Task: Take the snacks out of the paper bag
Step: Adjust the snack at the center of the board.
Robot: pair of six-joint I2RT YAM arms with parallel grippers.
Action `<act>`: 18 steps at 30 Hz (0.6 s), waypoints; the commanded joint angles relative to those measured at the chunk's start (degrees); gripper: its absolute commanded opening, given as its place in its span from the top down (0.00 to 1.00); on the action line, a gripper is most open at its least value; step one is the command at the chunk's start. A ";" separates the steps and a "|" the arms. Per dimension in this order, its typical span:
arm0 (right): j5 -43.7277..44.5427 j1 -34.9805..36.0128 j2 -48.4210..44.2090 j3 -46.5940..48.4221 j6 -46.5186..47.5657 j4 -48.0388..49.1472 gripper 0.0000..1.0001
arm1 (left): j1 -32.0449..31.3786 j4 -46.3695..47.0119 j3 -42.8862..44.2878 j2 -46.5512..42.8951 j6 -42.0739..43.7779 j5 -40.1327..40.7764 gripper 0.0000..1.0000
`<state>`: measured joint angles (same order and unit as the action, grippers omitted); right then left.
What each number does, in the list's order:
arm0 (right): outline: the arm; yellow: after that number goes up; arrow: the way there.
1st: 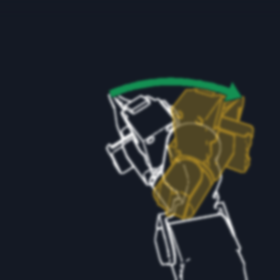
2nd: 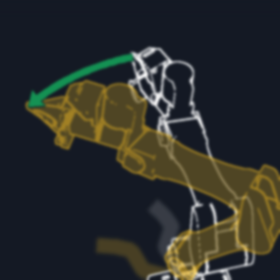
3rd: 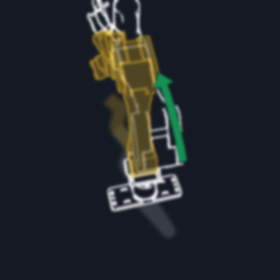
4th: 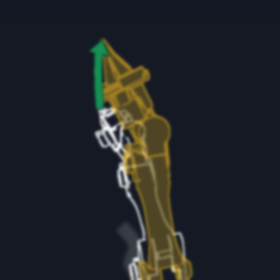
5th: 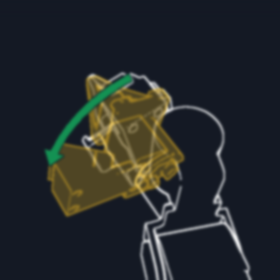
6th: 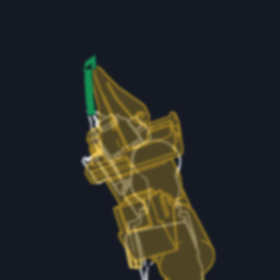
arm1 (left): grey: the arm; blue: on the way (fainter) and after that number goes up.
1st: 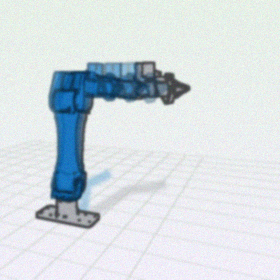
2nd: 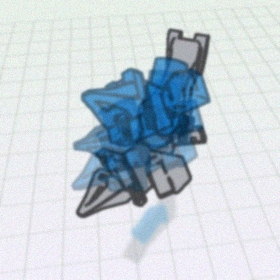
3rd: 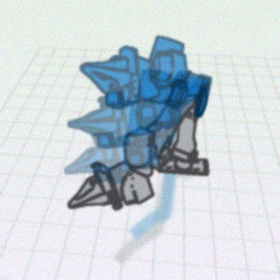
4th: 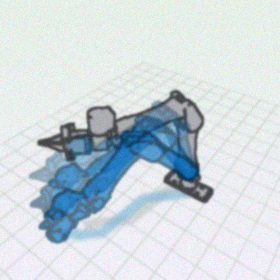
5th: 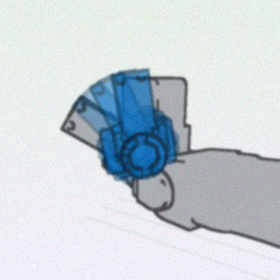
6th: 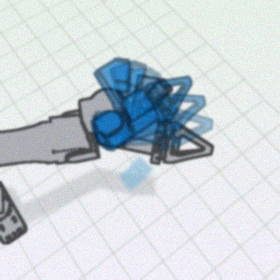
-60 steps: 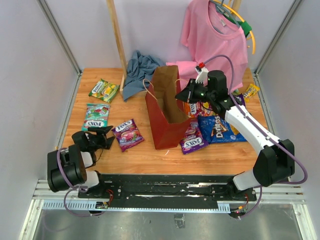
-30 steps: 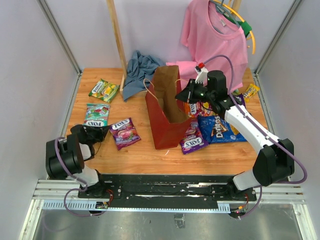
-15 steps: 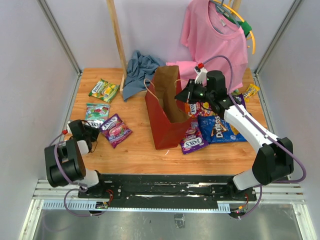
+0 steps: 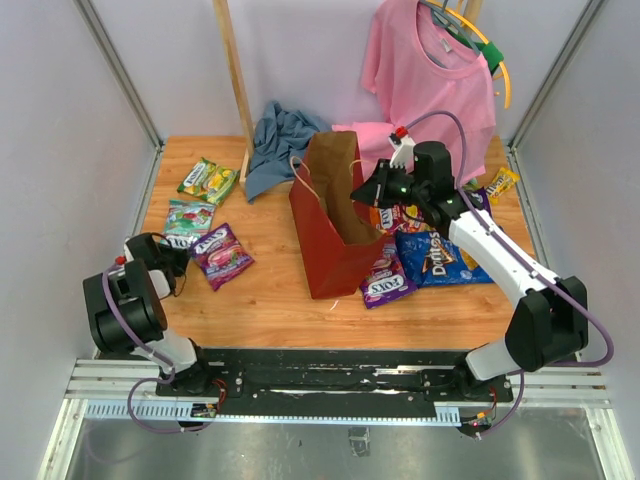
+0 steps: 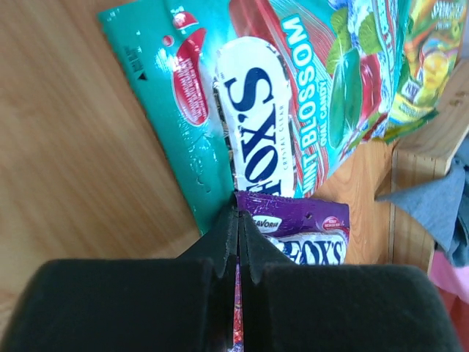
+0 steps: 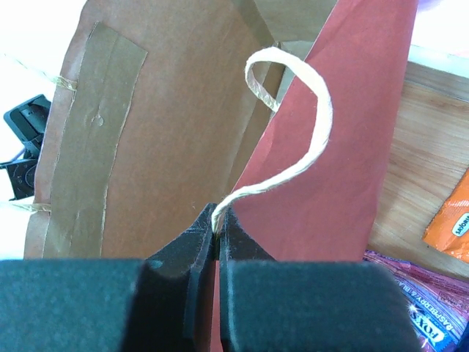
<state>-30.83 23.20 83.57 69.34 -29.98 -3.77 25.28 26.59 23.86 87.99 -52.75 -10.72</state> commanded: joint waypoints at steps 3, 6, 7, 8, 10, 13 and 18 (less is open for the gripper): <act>1.22 0.93 -1.06 1.31 1.71 -1.69 0.99 | 2.67 -7.17 0.54 -0.70 2.56 5.26 1.00; 6.35 2.55 -1.25 2.81 4.66 -5.24 0.99 | 2.63 -4.64 -0.55 -3.80 2.88 1.44 0.99; 8.09 3.47 -1.30 3.46 5.96 -6.32 0.99 | 2.36 -4.32 -0.58 -4.81 3.38 -0.30 1.00; 9.12 4.26 -1.30 4.07 6.94 -7.40 0.99 | 1.83 -5.25 0.15 -6.26 3.96 -1.68 1.00; 9.20 5.45 -0.95 5.03 7.93 -7.67 0.99 | -0.78 -9.48 1.93 -8.29 6.27 -1.06 0.99; 8.20 6.55 0.29 6.54 8.56 -8.15 0.99 | -4.85 -13.92 3.20 -12.33 9.09 1.16 0.81; 8.27 10.09 2.33 10.11 12.21 -10.63 0.99 | -5.69 -20.36 3.13 -17.25 10.81 3.51 0.30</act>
<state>-23.77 30.26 84.12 75.66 -22.57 -10.81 19.57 13.43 25.63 74.02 -45.01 -10.13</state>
